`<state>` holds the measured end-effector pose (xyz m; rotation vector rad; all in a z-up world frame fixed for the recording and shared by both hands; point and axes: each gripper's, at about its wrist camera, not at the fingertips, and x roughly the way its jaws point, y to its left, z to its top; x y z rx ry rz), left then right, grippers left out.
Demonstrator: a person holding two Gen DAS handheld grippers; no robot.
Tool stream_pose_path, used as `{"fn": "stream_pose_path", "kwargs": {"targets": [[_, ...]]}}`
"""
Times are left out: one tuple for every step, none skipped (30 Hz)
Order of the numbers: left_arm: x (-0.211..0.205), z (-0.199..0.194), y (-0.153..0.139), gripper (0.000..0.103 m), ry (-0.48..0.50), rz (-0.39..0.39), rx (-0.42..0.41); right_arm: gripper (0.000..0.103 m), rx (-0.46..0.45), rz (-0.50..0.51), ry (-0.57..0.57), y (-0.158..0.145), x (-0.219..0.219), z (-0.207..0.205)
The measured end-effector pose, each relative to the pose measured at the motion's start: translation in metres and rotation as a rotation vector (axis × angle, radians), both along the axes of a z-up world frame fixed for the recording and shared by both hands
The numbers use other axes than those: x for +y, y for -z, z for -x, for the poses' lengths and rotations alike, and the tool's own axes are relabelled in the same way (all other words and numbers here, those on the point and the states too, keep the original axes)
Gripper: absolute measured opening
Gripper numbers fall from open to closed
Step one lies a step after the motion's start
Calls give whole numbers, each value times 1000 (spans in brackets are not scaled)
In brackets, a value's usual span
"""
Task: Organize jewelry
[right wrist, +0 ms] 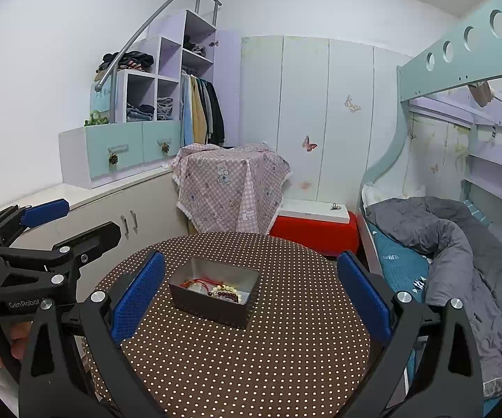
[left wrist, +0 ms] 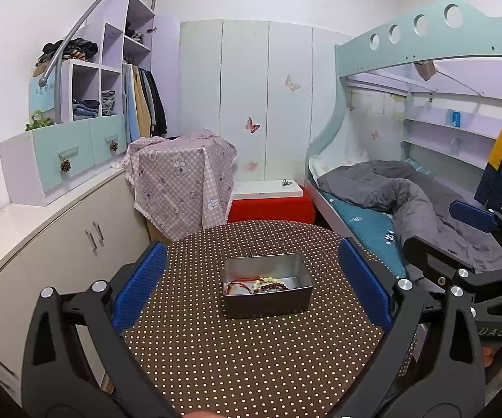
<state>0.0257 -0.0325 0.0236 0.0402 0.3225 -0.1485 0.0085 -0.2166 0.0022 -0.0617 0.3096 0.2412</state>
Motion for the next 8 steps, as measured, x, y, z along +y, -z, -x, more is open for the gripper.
{"fn": "stream_pose_path", "kwargs": {"targets": [[0, -1, 0, 96, -1, 0, 5, 95, 0, 1, 0, -1, 0, 0], [-1, -1, 0, 96, -1, 1, 10, 95, 0, 2, 0, -1, 0, 0], [-1, -3, 0, 96, 0, 2, 15, 95, 0, 2, 0, -1, 0, 0], [-1, -3, 0, 96, 2, 3, 20, 95, -1, 1, 0, 0, -1, 0], [-1, -4, 1, 96, 3, 4, 22, 95, -2, 1, 0, 0, -1, 1], [-1, -4, 1, 96, 5, 4, 25, 95, -2, 1, -1, 0, -1, 2], [-1, -4, 2, 96, 4, 4, 27, 95, -1, 3, -1, 0, -1, 1], [-2, -4, 2, 96, 3, 3, 30, 95, -1, 3, 2, 0, 0, 1]]}}
